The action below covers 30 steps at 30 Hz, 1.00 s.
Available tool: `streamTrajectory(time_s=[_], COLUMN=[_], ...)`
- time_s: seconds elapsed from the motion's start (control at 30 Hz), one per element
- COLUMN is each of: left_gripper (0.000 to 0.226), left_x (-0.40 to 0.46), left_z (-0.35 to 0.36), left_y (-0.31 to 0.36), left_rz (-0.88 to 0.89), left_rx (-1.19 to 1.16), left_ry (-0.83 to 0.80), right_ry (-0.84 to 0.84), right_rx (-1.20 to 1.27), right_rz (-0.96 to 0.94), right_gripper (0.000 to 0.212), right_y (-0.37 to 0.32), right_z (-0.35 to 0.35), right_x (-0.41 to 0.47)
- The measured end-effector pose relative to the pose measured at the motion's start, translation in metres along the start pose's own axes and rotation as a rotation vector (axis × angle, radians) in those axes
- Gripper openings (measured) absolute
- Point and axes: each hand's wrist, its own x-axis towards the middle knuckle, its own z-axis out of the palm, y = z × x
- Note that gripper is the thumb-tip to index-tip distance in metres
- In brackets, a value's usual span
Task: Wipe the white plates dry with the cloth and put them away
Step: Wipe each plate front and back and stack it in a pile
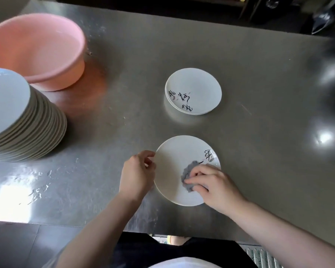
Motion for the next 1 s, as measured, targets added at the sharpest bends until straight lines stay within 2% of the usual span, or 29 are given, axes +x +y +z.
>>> streamTrajectory(time_s=[0.07, 0.13, 0.2, 0.27, 0.43, 0.6, 0.67, 0.77, 0.9, 1.0], left_gripper=[0.027, 0.027, 0.027, 0.026, 0.026, 0.026, 0.015, 0.019, 0.017, 0.015], left_x=[0.000, 0.000, 0.000, 0.001, 0.003, 0.042, 0.051, 0.053, 0.040, 0.023], left_z=[-0.001, -0.002, -0.002, -0.002, -0.005, -0.004, 0.002, 0.003, -0.007, -0.012], left_y=[0.002, 0.003, 0.003, 0.003, 0.008, 0.029, 0.036, 0.035, 0.018, 0.009], left_rz=[0.020, 0.026, 0.017, 0.009, 0.002, 0.141, 0.192, 0.179, 0.141, 0.114], left_rx=[0.016, 0.025, 0.020, 0.022, 0.108, 0.217, 0.246, 0.319, 0.462, 0.496], left_ry=[-0.002, -0.003, 0.001, 0.003, -0.080, -0.074, -0.135, -0.185, -0.196, -0.281], right_ry=[0.075, 0.168, 0.180, 0.123, 0.069, 0.278, 0.328, 0.316, 0.409, 0.376], right_rx=[0.001, -0.017, -0.024, -0.025, -0.008, -0.048, -0.061, -0.070, -0.097, -0.098], right_rz=[0.161, 0.216, 0.188, 0.107, 0.056, -0.004, 0.005, 0.020, 0.188, 0.233], right_gripper=[0.029, 0.028, 0.027, 0.026, 0.024, 0.020, 0.019, 0.016, 0.018, 0.018], right_y=[0.012, 0.010, -0.006, -0.022, -0.016, -0.019, -0.020, -0.019, 0.000, 0.005], right_z=[-0.011, -0.010, 0.003, 0.017, 0.017, 0.017, 0.019, 0.021, 0.008, 0.005], right_x=[0.010, 0.033, 0.050, 0.051, 0.044, 0.054, 0.062, 0.069, 0.065, 0.057])
